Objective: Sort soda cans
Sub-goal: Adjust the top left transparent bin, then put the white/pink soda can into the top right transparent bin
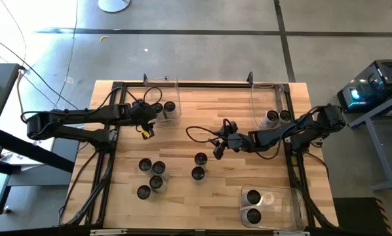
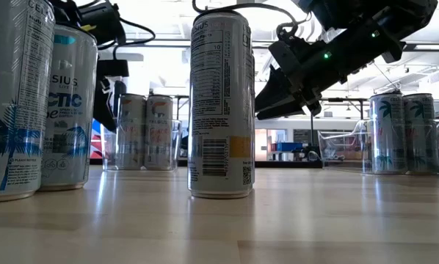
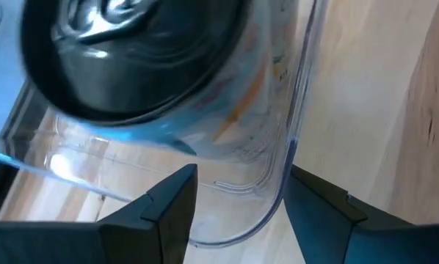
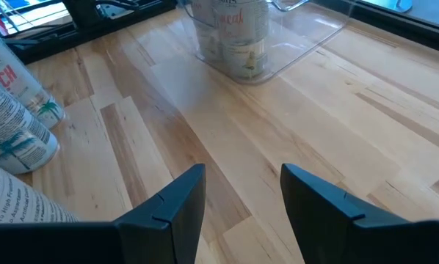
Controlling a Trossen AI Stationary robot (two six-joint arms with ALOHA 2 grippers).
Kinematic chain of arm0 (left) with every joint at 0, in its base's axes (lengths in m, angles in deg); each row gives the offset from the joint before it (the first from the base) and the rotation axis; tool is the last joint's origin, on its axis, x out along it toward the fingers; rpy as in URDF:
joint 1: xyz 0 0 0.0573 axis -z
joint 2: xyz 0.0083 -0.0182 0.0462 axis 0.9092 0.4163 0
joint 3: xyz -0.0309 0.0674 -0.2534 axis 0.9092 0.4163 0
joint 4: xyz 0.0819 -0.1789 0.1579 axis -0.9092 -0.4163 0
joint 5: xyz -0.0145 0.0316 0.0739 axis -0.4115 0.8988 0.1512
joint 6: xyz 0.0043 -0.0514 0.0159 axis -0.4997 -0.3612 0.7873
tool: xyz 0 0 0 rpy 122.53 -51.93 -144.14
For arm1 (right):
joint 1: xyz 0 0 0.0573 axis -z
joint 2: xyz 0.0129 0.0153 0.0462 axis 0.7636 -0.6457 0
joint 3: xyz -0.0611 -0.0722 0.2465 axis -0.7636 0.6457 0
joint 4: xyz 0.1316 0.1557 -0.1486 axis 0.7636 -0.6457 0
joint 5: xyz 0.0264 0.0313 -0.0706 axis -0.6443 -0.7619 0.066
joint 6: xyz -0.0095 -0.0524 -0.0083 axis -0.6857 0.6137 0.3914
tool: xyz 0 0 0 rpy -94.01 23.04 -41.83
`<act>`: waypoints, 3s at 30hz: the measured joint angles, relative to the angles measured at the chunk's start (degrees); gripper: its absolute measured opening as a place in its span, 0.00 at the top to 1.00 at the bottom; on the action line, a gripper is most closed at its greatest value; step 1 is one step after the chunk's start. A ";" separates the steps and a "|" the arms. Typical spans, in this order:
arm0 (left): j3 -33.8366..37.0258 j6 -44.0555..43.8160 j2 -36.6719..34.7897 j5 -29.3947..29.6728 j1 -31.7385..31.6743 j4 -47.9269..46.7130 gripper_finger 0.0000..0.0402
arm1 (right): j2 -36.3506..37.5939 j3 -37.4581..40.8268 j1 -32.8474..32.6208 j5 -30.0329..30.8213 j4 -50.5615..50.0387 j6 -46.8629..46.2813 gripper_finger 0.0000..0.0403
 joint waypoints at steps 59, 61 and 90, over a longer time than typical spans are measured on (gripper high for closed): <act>0.31 32.35 0.72 -13.03 -1.16 8.25 0.98 | 0.00 0.00 -0.02 0.02 -0.02 0.05 0.57; 0.27 32.38 1.33 -11.82 -2.16 8.37 0.98 | 0.00 0.00 -0.02 0.02 -0.02 0.09 0.57; 0.20 18.07 4.41 -9.50 -5.68 12.45 0.72 | 0.00 0.01 -0.02 -0.24 -0.02 -0.36 0.57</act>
